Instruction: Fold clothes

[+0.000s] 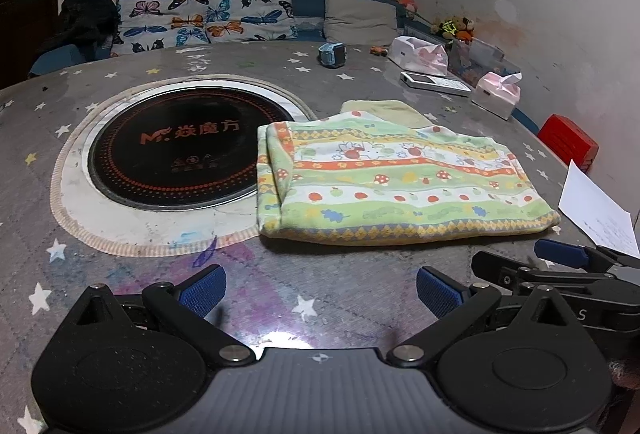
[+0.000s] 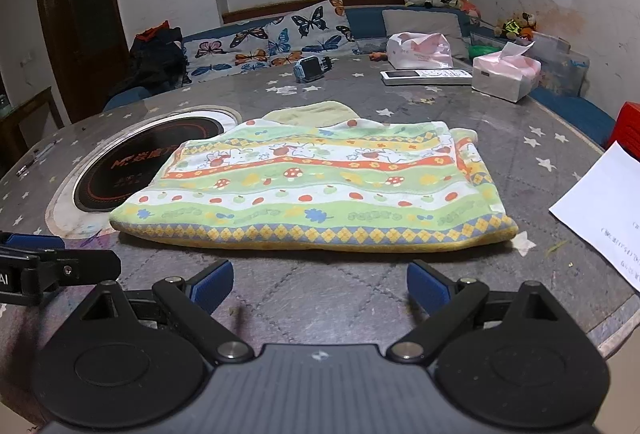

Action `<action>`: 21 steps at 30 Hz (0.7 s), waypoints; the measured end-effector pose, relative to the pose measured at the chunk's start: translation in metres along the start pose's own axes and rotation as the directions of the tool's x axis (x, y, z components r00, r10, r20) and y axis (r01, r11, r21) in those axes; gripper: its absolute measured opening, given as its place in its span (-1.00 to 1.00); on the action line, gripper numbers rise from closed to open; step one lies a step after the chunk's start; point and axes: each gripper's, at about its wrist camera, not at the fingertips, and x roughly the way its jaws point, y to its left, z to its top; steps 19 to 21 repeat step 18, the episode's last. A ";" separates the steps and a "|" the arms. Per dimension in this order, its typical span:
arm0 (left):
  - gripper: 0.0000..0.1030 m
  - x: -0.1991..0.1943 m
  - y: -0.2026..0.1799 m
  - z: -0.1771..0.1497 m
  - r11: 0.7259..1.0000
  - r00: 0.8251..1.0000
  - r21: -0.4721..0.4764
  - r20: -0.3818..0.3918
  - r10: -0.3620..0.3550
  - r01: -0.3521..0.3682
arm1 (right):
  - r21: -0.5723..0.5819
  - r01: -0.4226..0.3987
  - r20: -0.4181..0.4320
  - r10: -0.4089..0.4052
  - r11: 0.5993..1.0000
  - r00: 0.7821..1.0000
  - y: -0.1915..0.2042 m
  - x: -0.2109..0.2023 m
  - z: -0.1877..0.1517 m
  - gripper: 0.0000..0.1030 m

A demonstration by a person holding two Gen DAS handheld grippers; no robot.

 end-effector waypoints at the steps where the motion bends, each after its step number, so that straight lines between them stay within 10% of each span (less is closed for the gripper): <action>1: 1.00 0.001 0.000 0.000 1.000 1.000 0.001 -0.002 -0.001 0.001 | 0.001 0.000 0.000 0.000 1.000 1.000 0.000 0.000 0.000 0.86; 21: 1.00 0.006 -0.005 0.005 1.000 1.000 0.014 -0.004 -0.009 0.009 | 0.010 -0.002 -0.001 0.002 1.000 1.000 -0.001 0.004 0.002 0.92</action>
